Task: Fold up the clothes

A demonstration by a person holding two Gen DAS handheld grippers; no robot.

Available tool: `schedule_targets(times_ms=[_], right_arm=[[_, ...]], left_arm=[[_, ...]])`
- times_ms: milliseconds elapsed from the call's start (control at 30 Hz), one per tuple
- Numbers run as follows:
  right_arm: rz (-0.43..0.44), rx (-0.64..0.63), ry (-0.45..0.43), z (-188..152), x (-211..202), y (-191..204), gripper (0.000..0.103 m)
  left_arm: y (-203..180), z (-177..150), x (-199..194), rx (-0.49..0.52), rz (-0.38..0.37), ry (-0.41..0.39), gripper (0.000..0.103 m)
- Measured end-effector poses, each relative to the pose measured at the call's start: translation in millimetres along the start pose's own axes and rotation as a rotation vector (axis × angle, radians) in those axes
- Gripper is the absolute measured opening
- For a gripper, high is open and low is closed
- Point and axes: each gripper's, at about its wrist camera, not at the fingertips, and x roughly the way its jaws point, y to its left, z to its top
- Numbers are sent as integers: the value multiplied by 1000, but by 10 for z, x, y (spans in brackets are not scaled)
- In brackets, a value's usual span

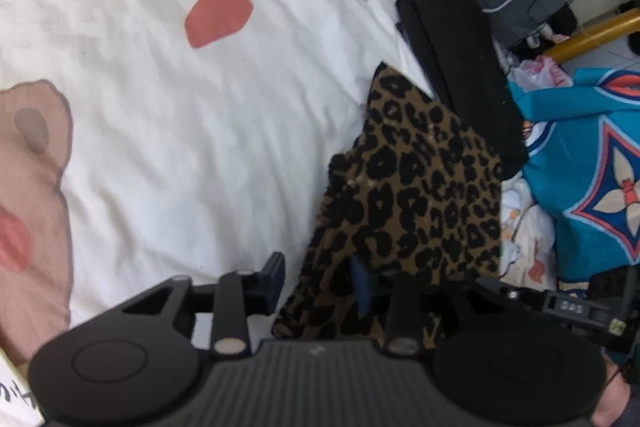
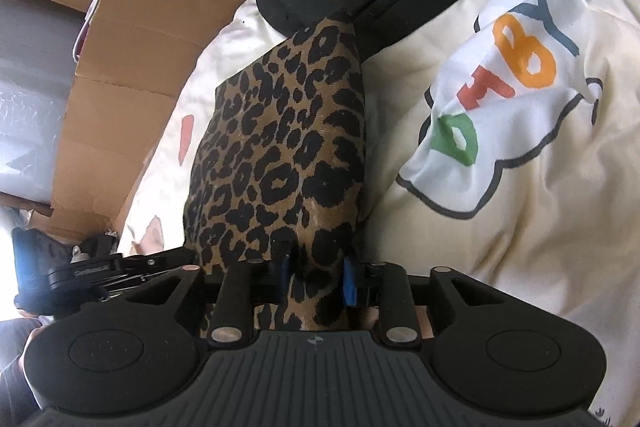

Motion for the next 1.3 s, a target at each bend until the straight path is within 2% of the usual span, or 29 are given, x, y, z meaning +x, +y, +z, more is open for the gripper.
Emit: schedule_targets(times_ms=[67, 233, 433, 533, 733, 800, 867, 1067, 1233, 1300], right_arm=[[-1, 29, -25, -12, 7, -45, 33], [30, 100, -52, 9, 74, -149, 36], [66, 102, -30, 128, 230, -183, 41], [85, 85, -20, 136, 219, -196, 41], [144, 70, -19, 159, 159, -216, 41], [153, 63, -22, 160, 170, -236, 41], [159, 60, -22, 163, 200, -268, 40], [167, 45, -15, 206, 267, -274, 41], [185, 62, -23, 200, 240, -287, 41], [191, 65, -26, 184, 199, -277, 41]], left_arm=[[7, -7, -42, -18, -22, -14, 61], [-25, -22, -8, 5, -34, -17, 69], [-8, -39, 122, -22, -61, -6, 68], [-25, -69, 170, -10, -50, -20, 52], [52, -49, 215, -34, -84, -17, 51], [74, -25, 219, -39, -86, -30, 53], [100, -1, 227, -46, -83, -42, 62], [180, 10, 297, -81, -129, -55, 66], [99, 48, 348, -50, -184, -46, 66], [60, 58, 387, -36, -188, -37, 70]])
